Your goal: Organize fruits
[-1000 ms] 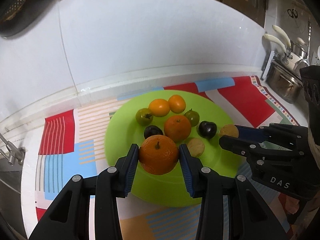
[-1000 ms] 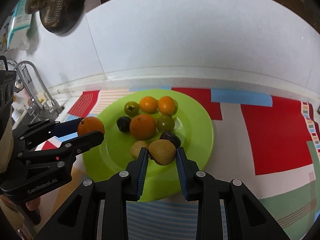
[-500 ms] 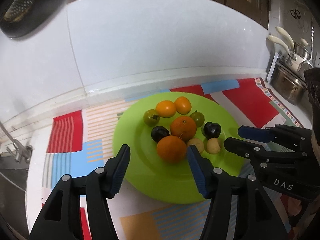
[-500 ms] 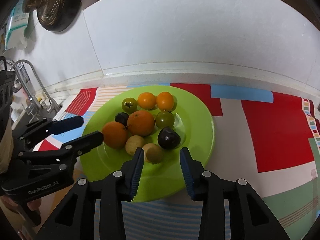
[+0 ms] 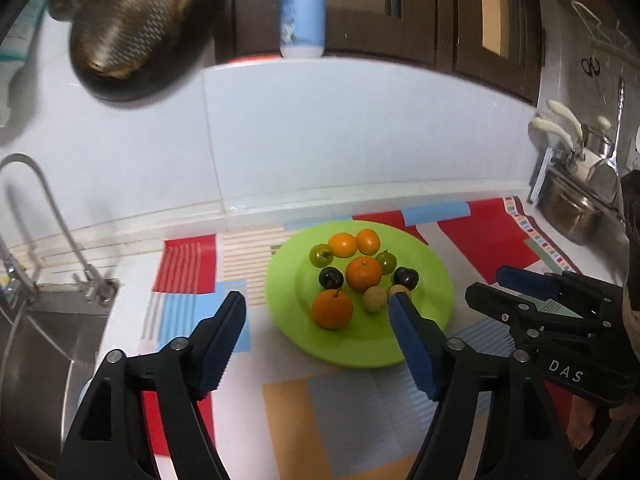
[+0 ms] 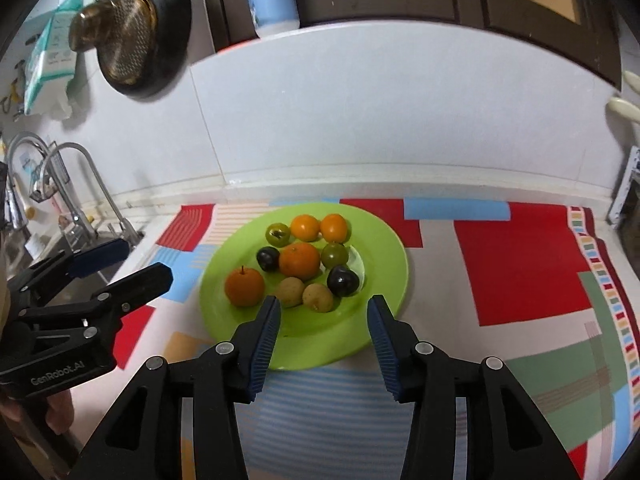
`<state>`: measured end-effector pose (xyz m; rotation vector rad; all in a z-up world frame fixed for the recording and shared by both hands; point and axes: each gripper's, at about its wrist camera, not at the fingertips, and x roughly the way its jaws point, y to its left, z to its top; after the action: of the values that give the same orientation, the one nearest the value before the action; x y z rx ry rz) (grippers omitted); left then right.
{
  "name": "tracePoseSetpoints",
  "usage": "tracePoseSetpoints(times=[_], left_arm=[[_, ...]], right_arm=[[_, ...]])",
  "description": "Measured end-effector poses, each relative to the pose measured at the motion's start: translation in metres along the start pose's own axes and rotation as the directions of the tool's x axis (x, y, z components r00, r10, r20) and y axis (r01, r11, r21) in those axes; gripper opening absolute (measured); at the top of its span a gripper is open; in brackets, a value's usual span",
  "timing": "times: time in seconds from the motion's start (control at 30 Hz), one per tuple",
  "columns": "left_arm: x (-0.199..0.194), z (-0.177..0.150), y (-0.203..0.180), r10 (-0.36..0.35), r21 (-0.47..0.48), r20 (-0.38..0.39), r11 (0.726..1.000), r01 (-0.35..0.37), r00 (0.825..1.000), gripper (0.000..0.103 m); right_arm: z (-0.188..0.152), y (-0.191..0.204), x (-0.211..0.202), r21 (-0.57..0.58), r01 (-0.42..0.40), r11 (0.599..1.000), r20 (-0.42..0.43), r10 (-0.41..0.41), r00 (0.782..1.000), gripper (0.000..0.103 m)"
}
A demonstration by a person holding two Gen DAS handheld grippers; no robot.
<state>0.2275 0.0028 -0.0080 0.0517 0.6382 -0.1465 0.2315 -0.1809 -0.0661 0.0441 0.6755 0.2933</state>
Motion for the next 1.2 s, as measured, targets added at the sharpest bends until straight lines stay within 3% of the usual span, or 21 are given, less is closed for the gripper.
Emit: tracePoseSetpoints(times=[0.53,1.2], left_arm=[[-0.094,-0.027,-0.012,0.061,0.016,0.088,0.998,-0.063,0.994,0.085],[-0.180,-0.062,-0.023,0.069,0.033,0.153,0.997,-0.075,0.986,0.092]], right_arm=[[-0.025,0.027,-0.093,-0.023,0.019,1.000,0.077,-0.017,0.997,0.050],[-0.068,0.057,-0.177,-0.041,0.020,0.999,0.119,-0.015,0.993,0.050]])
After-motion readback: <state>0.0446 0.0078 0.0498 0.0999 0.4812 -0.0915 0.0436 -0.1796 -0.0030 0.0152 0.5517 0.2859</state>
